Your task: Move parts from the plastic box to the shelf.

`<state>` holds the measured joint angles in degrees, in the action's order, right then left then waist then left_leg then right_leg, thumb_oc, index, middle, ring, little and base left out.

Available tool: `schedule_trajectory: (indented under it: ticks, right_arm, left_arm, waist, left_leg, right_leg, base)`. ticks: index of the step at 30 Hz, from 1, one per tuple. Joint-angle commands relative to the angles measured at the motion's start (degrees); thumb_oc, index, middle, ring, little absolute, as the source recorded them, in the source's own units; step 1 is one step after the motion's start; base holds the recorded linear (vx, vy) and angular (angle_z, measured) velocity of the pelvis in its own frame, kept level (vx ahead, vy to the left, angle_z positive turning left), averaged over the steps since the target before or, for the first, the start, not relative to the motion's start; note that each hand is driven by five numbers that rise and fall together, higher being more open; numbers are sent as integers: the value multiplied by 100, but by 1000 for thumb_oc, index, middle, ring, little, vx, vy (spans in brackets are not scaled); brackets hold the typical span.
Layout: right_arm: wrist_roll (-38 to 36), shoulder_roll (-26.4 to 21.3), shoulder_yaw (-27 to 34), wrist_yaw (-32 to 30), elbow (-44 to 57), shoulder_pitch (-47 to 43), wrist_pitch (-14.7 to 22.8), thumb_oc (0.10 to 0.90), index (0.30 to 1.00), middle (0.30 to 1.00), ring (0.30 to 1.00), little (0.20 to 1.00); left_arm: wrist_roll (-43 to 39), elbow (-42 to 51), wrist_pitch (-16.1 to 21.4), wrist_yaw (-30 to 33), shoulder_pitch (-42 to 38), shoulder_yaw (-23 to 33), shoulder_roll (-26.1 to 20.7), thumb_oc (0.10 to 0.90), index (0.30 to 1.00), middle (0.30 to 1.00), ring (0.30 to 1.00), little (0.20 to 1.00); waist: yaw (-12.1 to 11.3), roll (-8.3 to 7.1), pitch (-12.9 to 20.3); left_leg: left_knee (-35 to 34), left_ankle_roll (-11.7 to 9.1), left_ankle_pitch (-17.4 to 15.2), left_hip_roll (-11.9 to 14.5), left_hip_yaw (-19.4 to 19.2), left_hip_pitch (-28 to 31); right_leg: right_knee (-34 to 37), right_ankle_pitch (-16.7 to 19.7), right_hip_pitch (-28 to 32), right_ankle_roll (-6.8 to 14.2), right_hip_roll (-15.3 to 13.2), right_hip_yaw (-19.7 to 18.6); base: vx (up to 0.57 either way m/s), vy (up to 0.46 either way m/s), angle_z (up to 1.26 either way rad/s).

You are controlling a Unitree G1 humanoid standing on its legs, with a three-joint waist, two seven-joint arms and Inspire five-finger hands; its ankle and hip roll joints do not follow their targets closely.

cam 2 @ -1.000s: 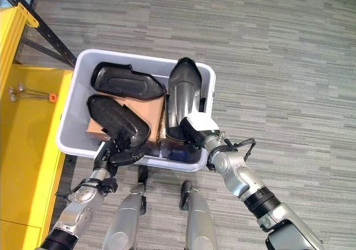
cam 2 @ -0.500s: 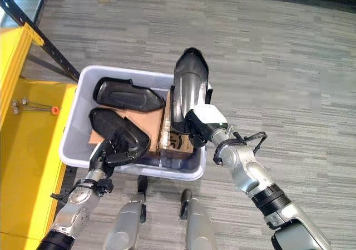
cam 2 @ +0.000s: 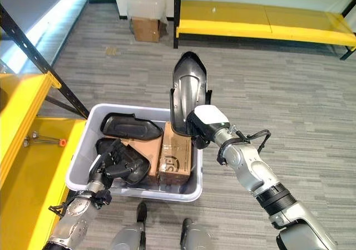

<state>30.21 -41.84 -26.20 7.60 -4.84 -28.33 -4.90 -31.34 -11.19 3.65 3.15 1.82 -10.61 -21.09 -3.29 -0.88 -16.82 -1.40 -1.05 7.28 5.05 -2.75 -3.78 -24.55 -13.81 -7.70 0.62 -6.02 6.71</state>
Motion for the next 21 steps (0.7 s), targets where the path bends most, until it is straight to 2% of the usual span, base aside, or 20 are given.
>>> schedule_trajectory:
  ticks: [1,5,6,9,10,11,13,14,16,18,19,21]
  right_arm:
    - [-189,-60,-20,-327,135,-932,390,400,300,300,300,300]
    - [-270,-181,-55,-289,110,-1034,403,400,300,300,300,300]
    - [-358,-286,-65,-306,143,-1122,452,400,300,300,300,300]
    - [-511,-396,-103,-336,91,-1283,459,400,300,300,300,300]
    - [-671,-482,-150,-343,71,-1419,478,400,300,300,300,300]
    - [-675,-480,-159,-345,65,-1431,479,400,300,300,300,300]
    - [-774,-587,-304,-363,-32,-1659,488,400,300,300,300,300]
    - [-837,-668,-390,-361,-73,-1815,481,400,300,300,300,300]
    - [-912,-715,-485,-399,-175,-1979,459,400,300,300,300,300]
    - [-929,-736,-420,-455,-170,-1896,464,400,300,300,300,300]
    - [-899,-728,-379,-466,-136,-1839,460,400,300,300,300,300]
    - [-837,-685,-224,-556,-58,-1657,446,400,300,300,300,300]
  left_arm:
    - [-127,297,390,-99,12,260,-108,900,1000,1000,1000,1000]
    - [-146,276,369,-59,71,338,-88,900,1000,1000,1000,1000]
    - [-147,287,356,-39,155,435,-88,900,1000,1000,1000,1000]
    - [-170,311,342,13,264,553,-89,900,1000,1000,1000,1000]
    - [-168,309,355,50,380,673,-104,900,1000,1000,1000,1000]
    - [-167,314,352,51,383,678,-102,900,1000,1000,1000,1000]
    - [-189,286,382,107,468,776,-125,900,1000,1000,1000,1000]
    - [-186,308,391,113,484,821,-144,900,1000,1000,1000,1000]
    - [-212,240,387,132,447,838,-136,900,1000,1000,1000,1000]
    - [-227,200,390,96,412,825,-155,900,1000,1000,1000,1000]
    - [-234,197,383,68,420,823,-150,900,1000,1000,1000,1000]
    - [-240,218,364,-2,425,730,-114,900,1000,1000,1000,1000]
  waist:
    - [-26,-222,698]
    - [-42,-166,740]
    - [-62,-114,722]
    - [-126,-110,659]
    - [-218,-143,595]
    - [-211,-135,593]
    - [-357,-162,513]
    - [-411,-156,486]
    - [-465,-207,438]
    - [-470,-316,349]
    - [-458,-357,339]
    - [-419,-413,307]
  left_leg:
    - [-60,-416,-326,766,90,606]
    - [-40,-482,-161,908,142,626]
    - [2,-518,16,1077,207,652]
    - [104,-568,264,1314,289,584]
    - [145,-642,576,1512,356,526]
    - [132,-651,587,1524,362,528]
    - [78,-721,1018,1656,478,413]
    - [23,-770,1278,1683,530,322]
    - [-15,-763,1530,1637,421,131]
    - [446,-639,1223,1532,-52,-46]
    - [614,-613,1045,1479,-85,-35]
    - [1390,-538,561,1373,-175,-23]
  right_leg:
    - [1441,1128,620,539,-503,-222]
    - [1176,915,602,438,-361,-188]
    - [752,655,511,318,-199,-156]
    - [356,377,391,135,31,-67]
    - [245,258,356,19,235,22]
    - [240,256,352,10,246,28]
    - [237,215,288,-43,376,96]
    - [266,209,256,-66,406,142]
    - [429,286,274,-98,332,341]
    - [656,428,308,-157,193,603]
    - [711,440,315,-158,141,665]
    - [920,580,354,-243,18,877]
  base:
    - [-14,-103,1]
    - [-31,-122,0]
    - [-95,-221,3]
    - [-127,-277,15]
    - [-123,-293,14]
    - [-141,-295,8]
    - [-153,-223,4]
    - [-185,-216,-1]
    - [-172,-187,33]
    - [-197,-225,75]
    - [-187,-201,99]
    - [-157,-157,105]
